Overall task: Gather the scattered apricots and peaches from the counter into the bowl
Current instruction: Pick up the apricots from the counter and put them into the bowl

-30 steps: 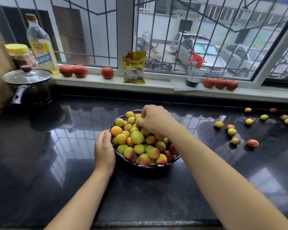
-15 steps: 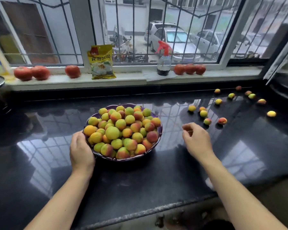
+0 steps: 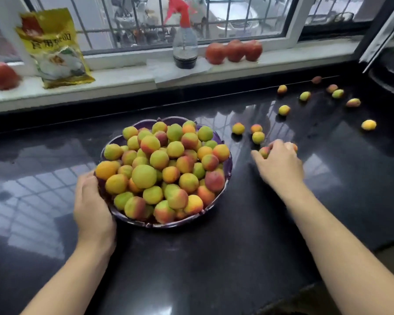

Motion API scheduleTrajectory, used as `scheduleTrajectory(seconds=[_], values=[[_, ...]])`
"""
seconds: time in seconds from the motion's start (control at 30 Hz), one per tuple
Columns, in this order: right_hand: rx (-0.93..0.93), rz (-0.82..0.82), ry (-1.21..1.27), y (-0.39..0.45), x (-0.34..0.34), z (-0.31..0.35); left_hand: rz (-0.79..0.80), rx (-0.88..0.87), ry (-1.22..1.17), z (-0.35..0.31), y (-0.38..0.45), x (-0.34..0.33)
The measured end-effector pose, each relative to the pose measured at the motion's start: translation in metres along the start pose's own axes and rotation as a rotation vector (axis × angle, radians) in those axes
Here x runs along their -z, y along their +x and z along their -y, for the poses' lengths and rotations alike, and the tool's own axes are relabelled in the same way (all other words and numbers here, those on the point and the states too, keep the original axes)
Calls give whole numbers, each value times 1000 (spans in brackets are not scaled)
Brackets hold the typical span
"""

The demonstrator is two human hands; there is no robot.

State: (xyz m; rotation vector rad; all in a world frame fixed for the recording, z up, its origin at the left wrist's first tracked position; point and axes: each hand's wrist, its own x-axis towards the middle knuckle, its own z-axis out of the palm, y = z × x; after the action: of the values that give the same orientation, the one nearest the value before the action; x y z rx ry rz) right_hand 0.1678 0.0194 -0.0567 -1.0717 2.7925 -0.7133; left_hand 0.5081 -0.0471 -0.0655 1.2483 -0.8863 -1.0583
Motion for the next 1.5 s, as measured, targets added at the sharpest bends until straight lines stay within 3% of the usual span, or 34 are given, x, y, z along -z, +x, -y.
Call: scheduleTrajectory(seconds=[0.13, 0.27, 0.5, 0.7, 0.8, 0.93, 1.03, 1.13, 1.23, 1.5], values=[[19, 7, -1, -5, -2, 2, -14, 106, 30, -2, -6, 1], [-91, 265, 174, -16, 45, 4, 52, 314, 27, -27, -14, 1], [-515, 436, 817, -31, 130, -26, 171, 715, 8, -71, -54, -11], [-527, 731, 942, 0, 154, -31, -22, 779, 12, -87, -111, -43], [-407, 842, 870, 13, 156, -21, -102, 830, -11, -90, -130, -52], [-42, 860, 527, 27, 151, 1, -160, 831, -52, -96, -141, -61], [365, 750, 310, 24, 141, 25, -168, 802, -99, -102, -137, -65], [667, 623, 228, 18, 131, 50, -117, 845, -110, -105, -130, -73], [1001, 478, -17, 13, 110, 62, -116, 877, -114, -105, -127, -77], [1105, 292, -65, 24, 92, 48, -90, 983, -163, -98, -112, -69]])
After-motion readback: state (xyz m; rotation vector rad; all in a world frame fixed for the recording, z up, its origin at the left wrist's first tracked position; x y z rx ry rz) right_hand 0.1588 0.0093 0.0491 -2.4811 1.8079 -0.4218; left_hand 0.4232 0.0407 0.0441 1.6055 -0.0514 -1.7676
